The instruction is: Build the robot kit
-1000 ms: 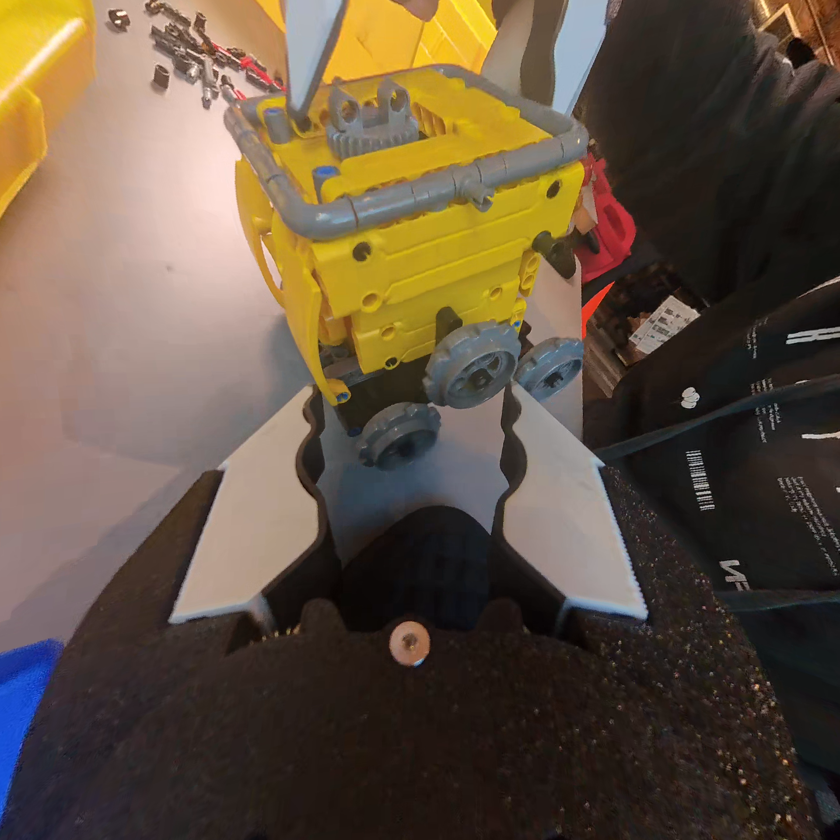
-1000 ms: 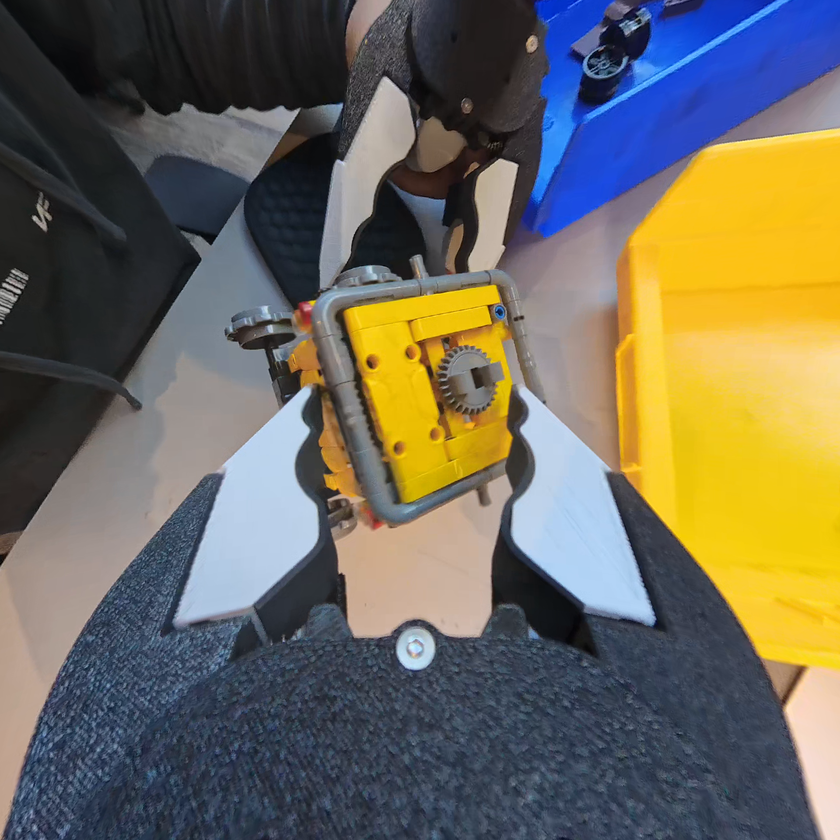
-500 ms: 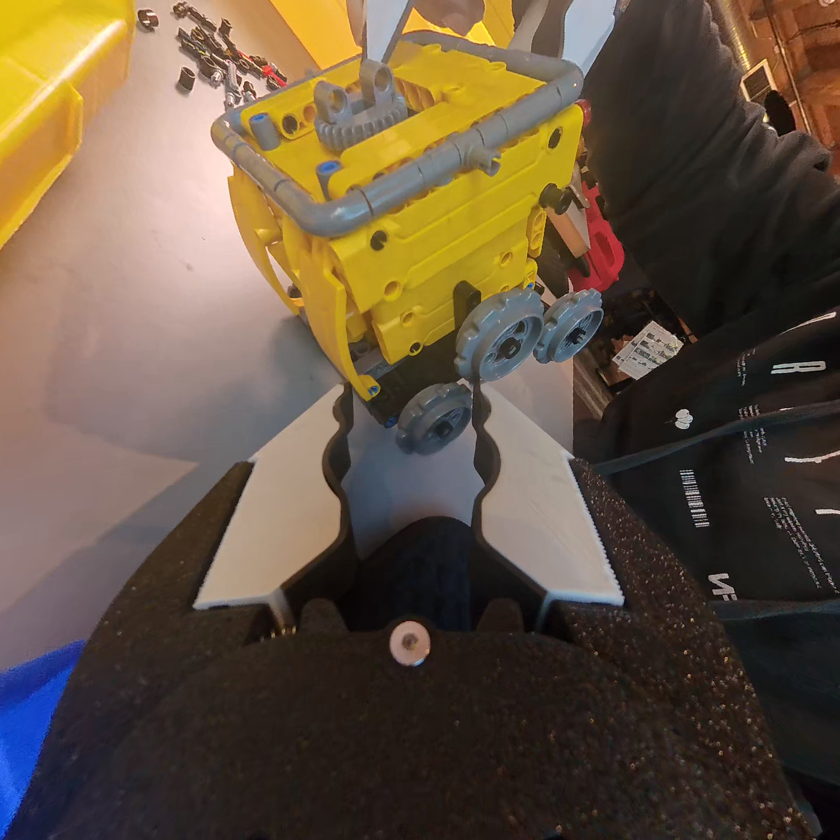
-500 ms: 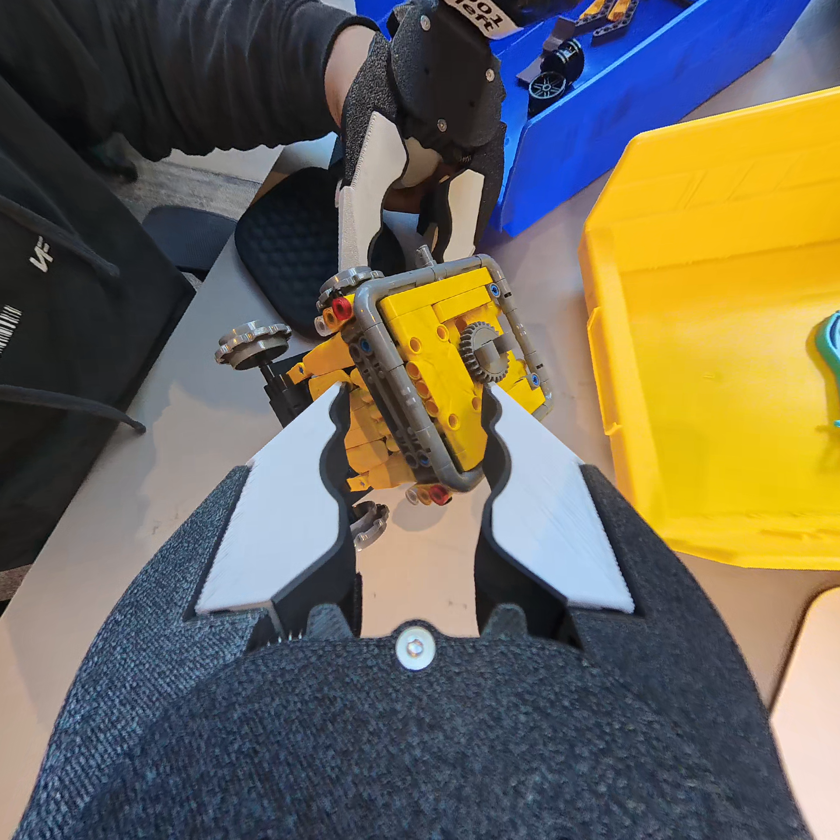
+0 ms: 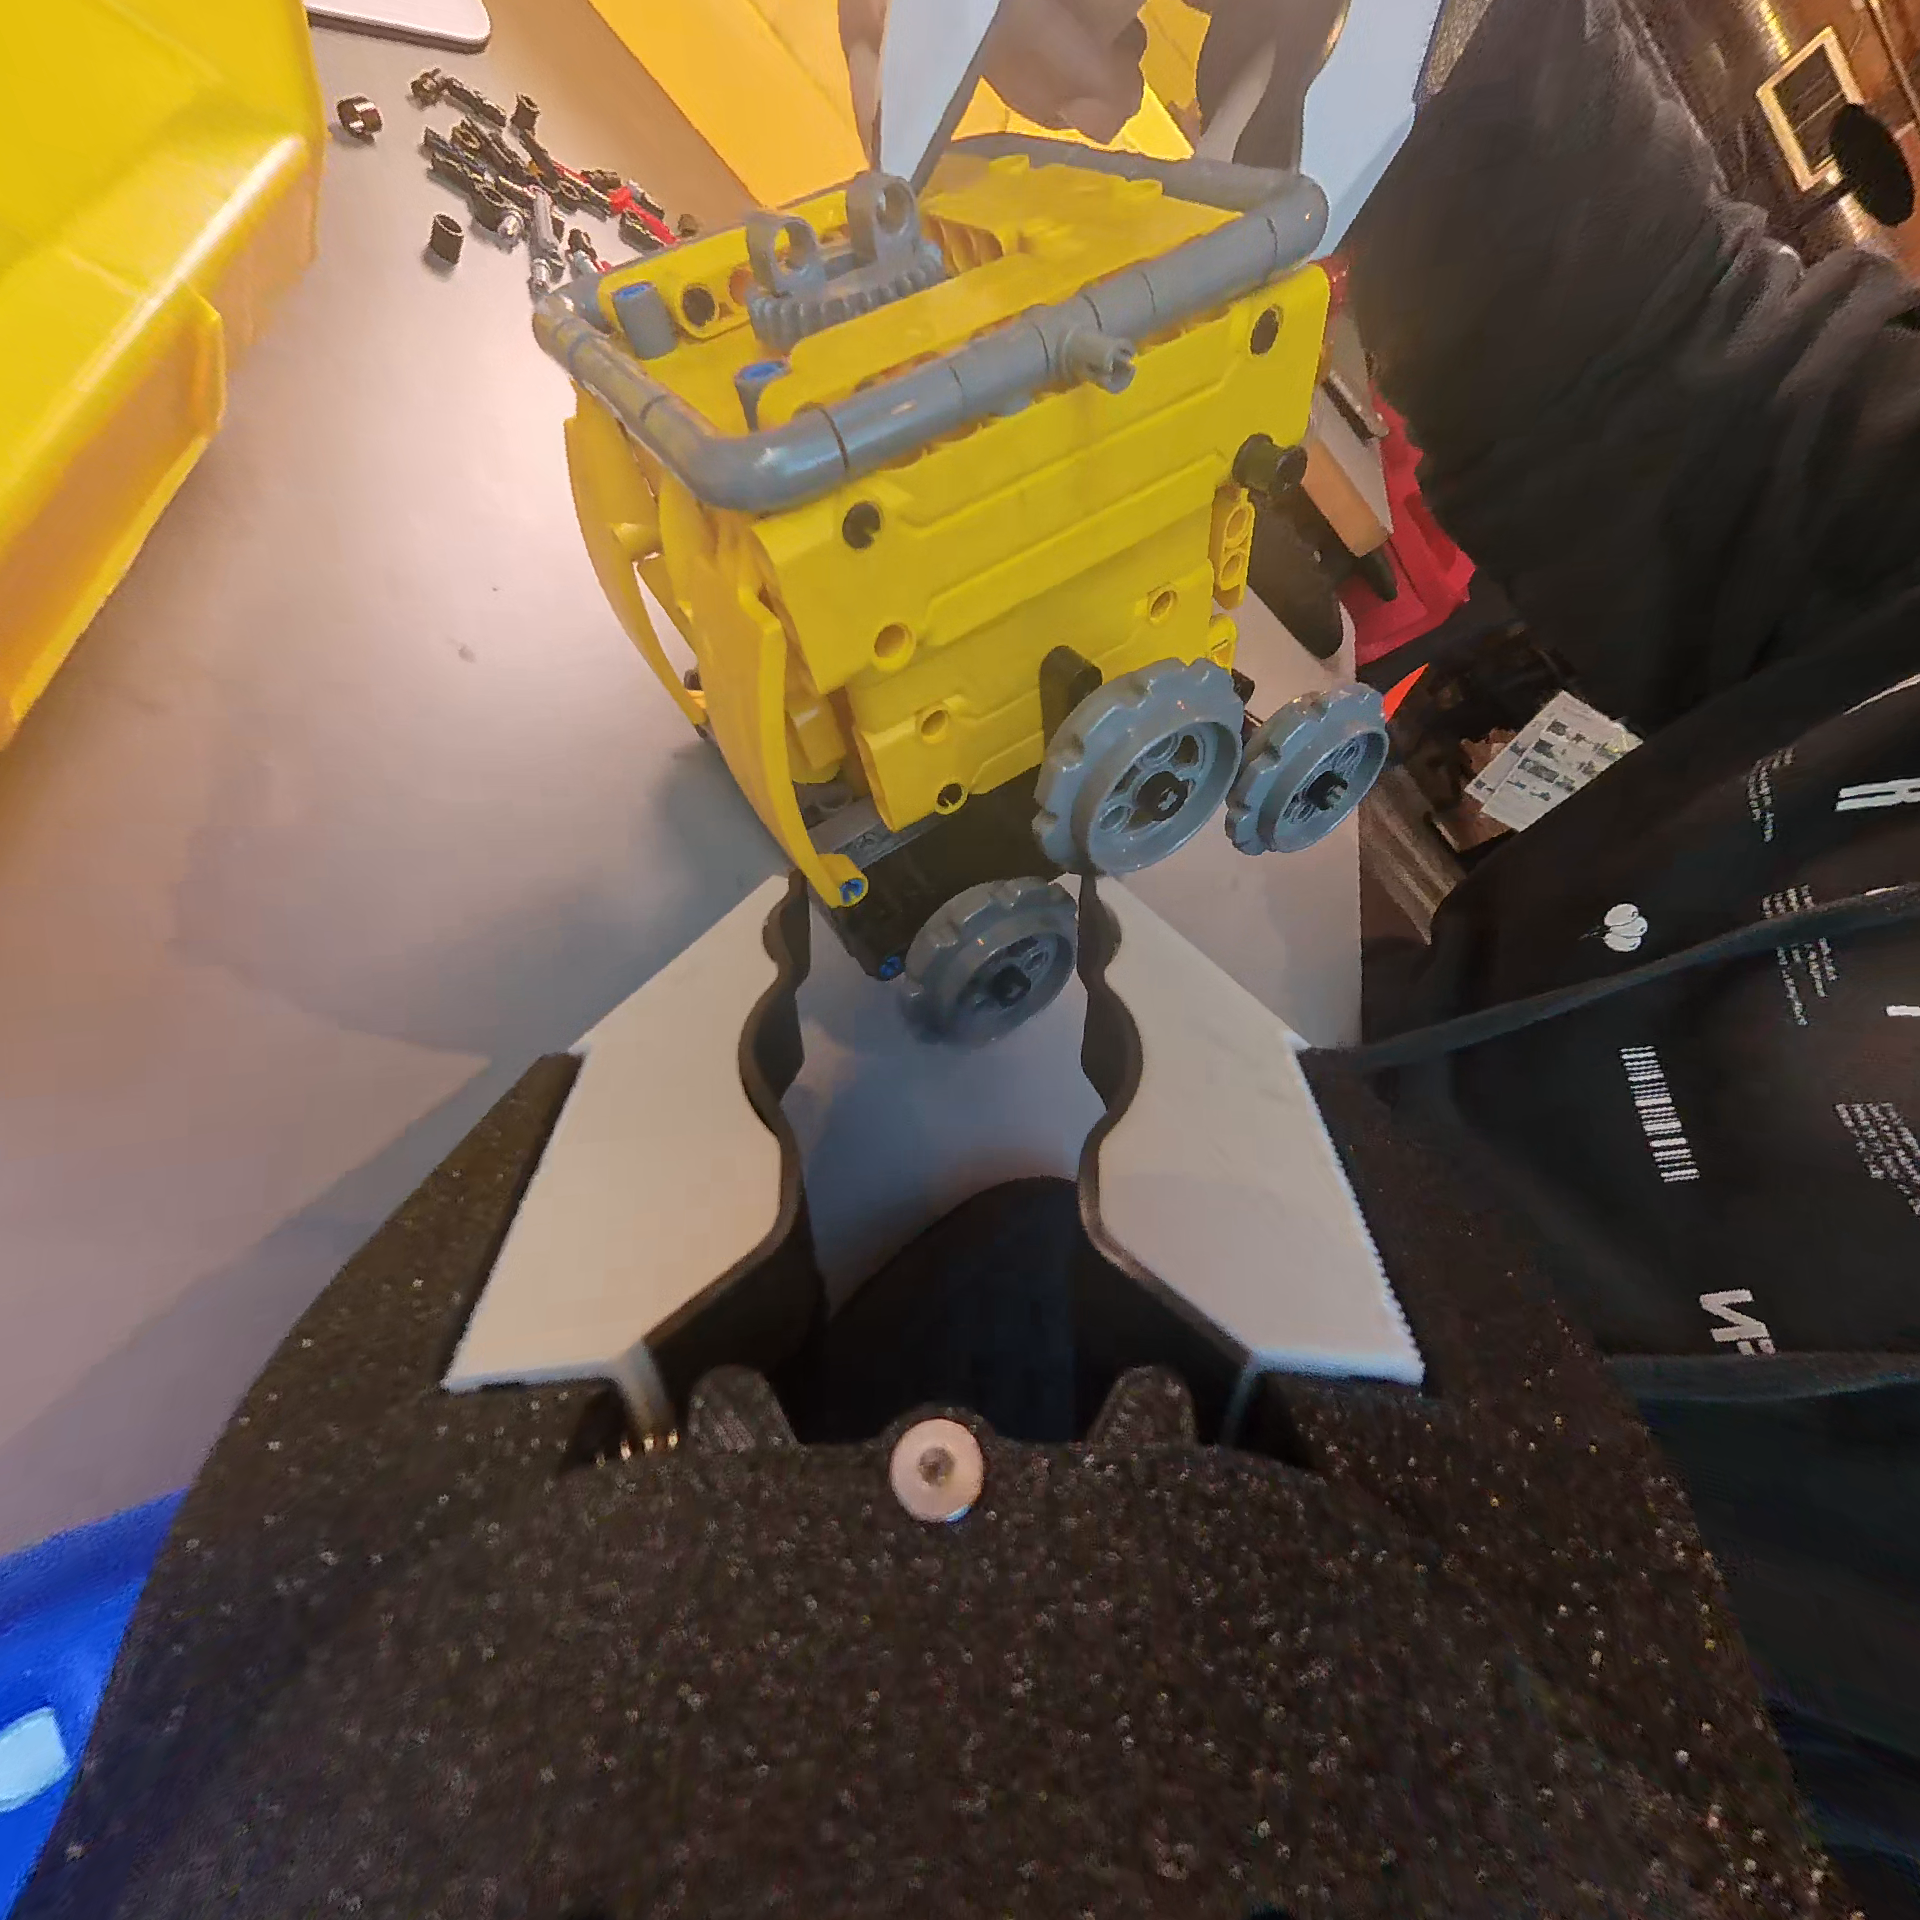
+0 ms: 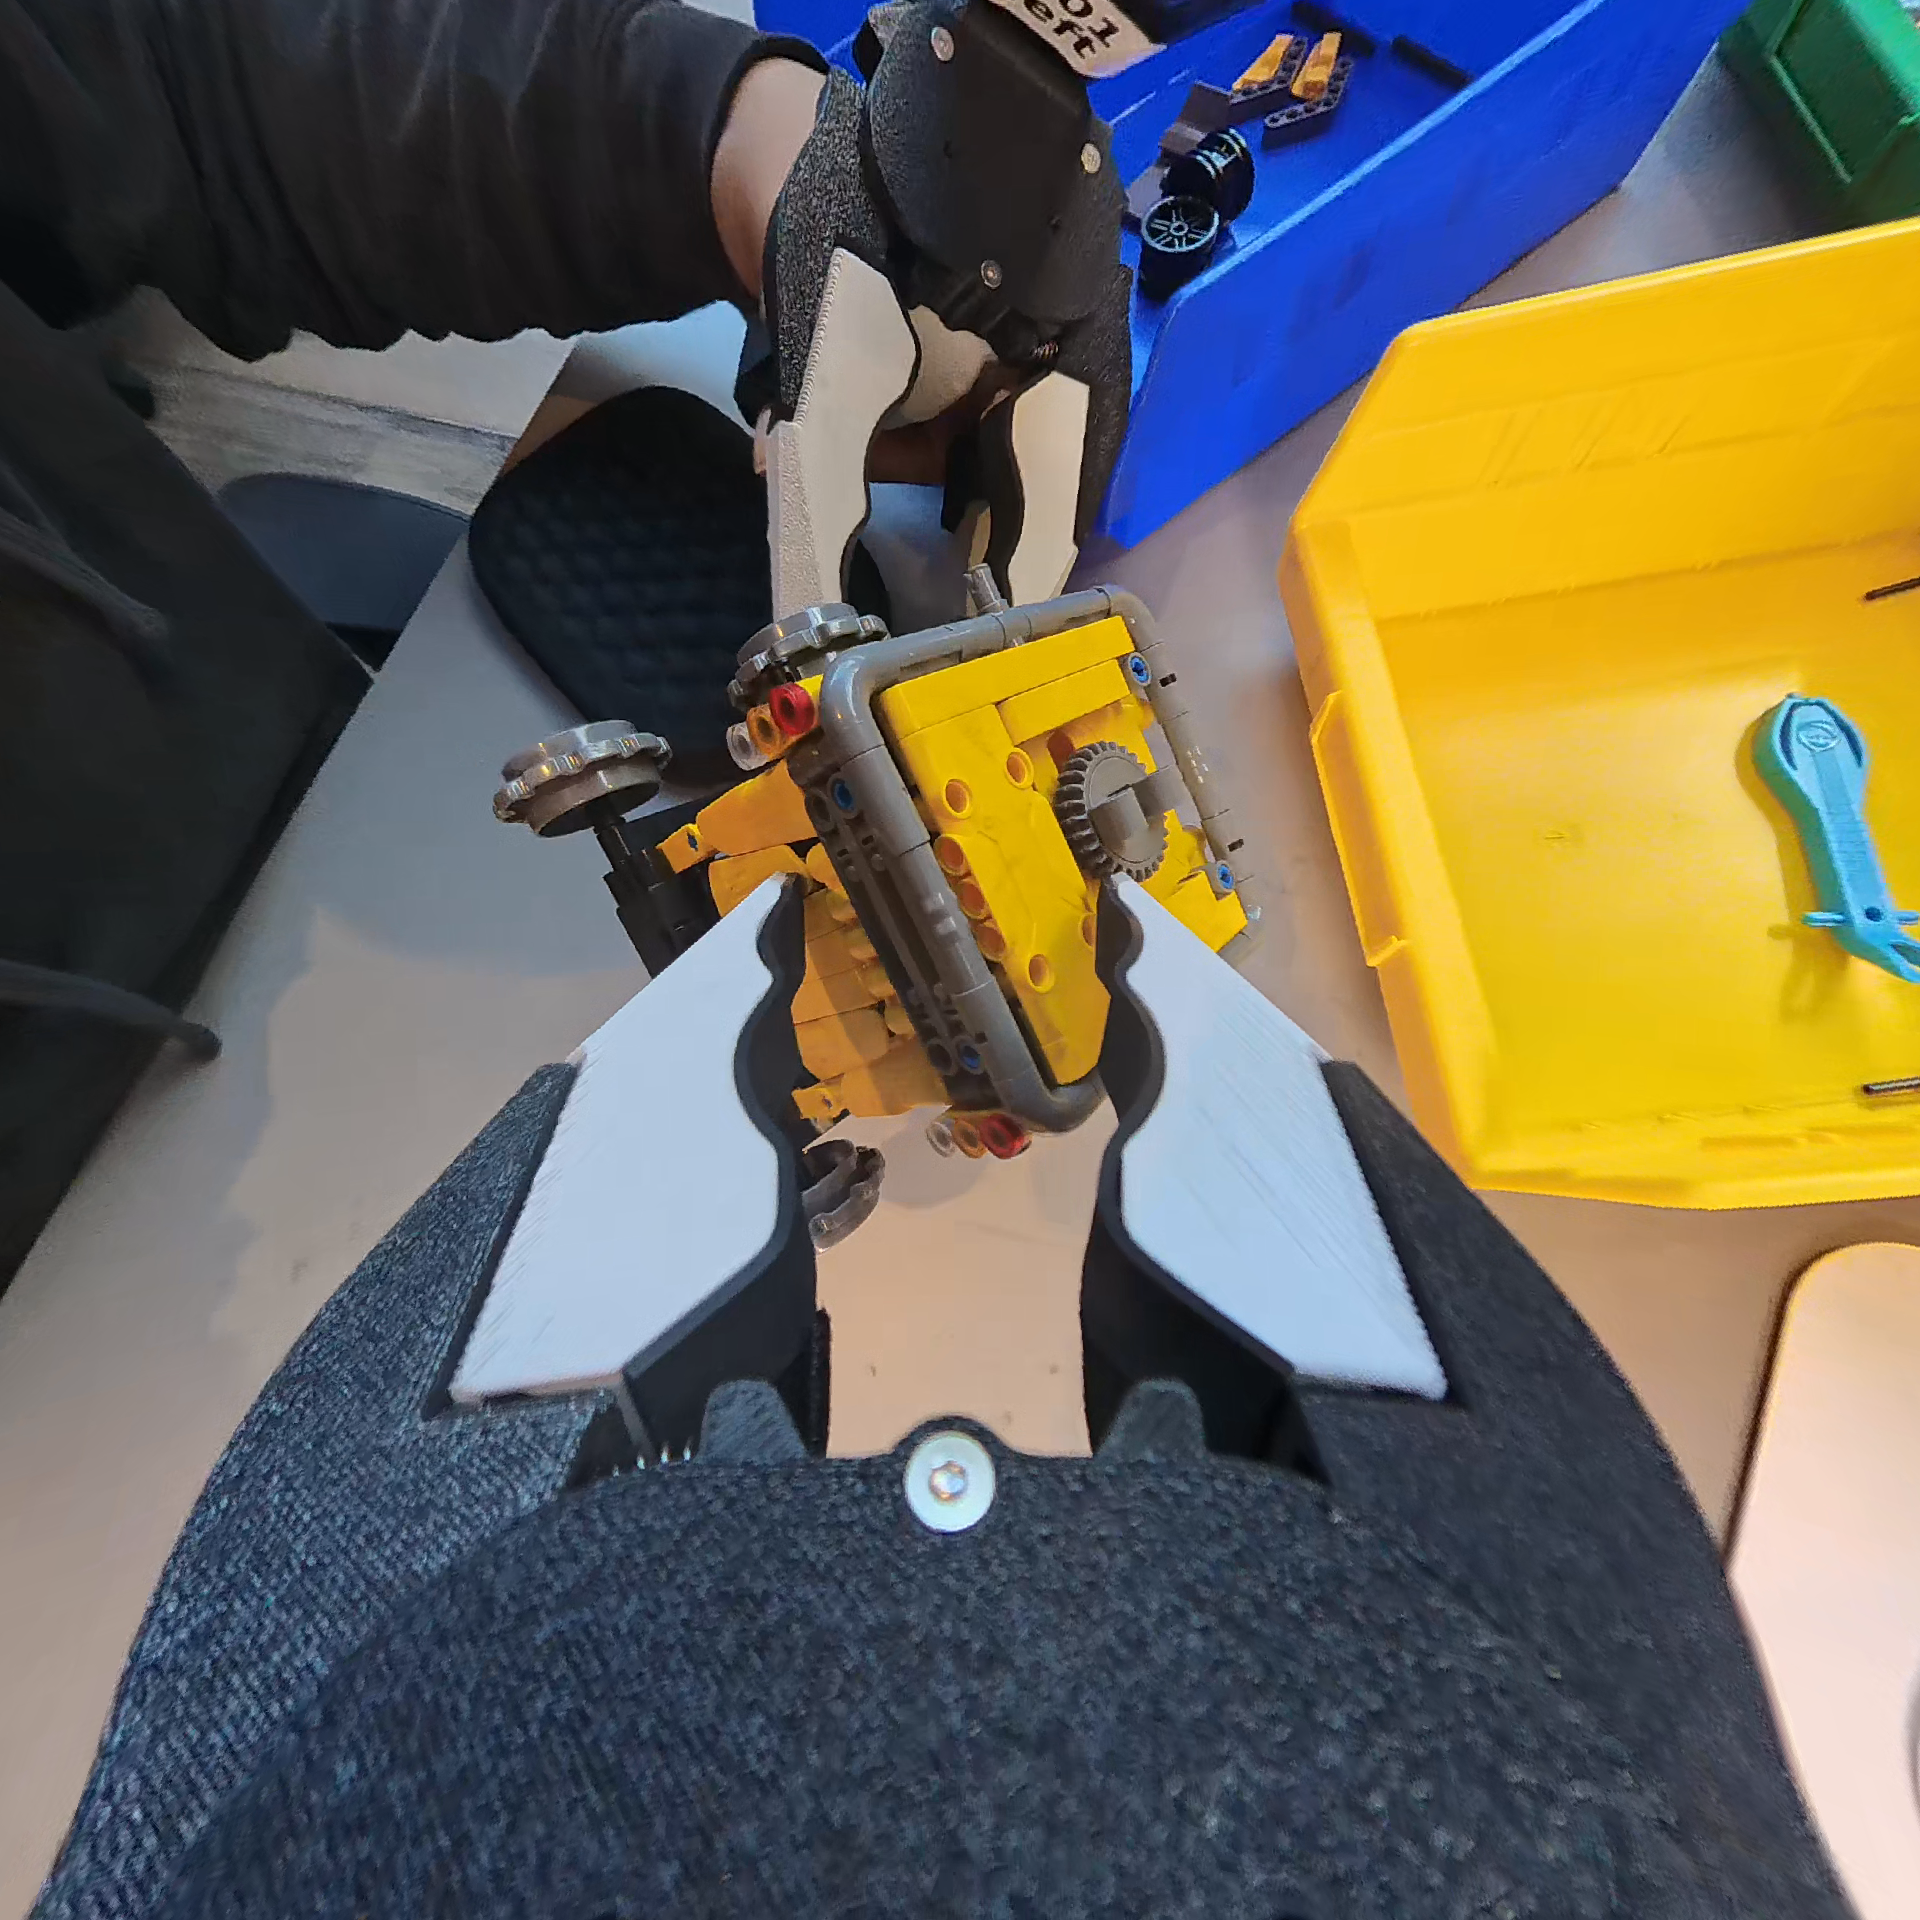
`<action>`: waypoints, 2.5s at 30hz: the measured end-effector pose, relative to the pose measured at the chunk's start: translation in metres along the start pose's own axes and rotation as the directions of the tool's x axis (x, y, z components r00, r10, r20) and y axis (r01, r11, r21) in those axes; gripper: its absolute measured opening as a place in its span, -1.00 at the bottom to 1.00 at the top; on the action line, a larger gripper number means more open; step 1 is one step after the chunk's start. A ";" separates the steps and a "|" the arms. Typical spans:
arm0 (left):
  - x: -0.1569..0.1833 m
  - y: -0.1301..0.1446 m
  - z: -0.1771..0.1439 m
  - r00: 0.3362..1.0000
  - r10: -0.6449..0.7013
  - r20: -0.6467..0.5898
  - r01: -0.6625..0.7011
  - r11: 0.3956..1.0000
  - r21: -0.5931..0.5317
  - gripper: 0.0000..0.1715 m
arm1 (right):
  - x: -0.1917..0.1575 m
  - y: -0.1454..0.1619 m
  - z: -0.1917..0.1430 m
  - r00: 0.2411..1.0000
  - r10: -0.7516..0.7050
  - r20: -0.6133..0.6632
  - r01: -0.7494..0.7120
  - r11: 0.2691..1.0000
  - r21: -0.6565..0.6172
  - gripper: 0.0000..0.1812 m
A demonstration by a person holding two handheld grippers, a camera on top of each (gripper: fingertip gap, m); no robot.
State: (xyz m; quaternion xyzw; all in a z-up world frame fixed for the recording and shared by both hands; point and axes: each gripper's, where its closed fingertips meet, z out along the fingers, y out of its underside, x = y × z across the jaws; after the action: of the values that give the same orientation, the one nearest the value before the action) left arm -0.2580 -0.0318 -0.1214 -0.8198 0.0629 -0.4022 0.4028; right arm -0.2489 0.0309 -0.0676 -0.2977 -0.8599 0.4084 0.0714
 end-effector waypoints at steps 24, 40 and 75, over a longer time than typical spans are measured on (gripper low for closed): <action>-0.012 -0.062 0.004 0.756 0.340 0.558 -0.427 0.904 0.028 -0.57 | -0.012 0.038 -0.010 0.643 -0.182 -0.744 0.158 0.982 -0.104 -0.36; 0.067 0.060 0.142 0.777 0.598 0.198 -0.486 0.769 -0.414 -0.53 | -0.123 0.141 -0.027 0.718 0.207 -0.665 -0.088 0.974 0.208 -0.54; 0.076 -0.079 0.129 0.166 0.775 0.610 -0.904 0.366 -0.219 -0.94 | -0.081 0.072 -0.078 0.723 0.577 -0.380 -0.081 0.617 0.783 -0.86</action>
State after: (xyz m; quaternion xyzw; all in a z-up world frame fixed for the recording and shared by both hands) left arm -0.1332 0.0674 -0.0641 -0.6798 0.3291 0.1842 0.6290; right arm -0.1216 0.0711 -0.0608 -0.5202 -0.4828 0.5999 0.3693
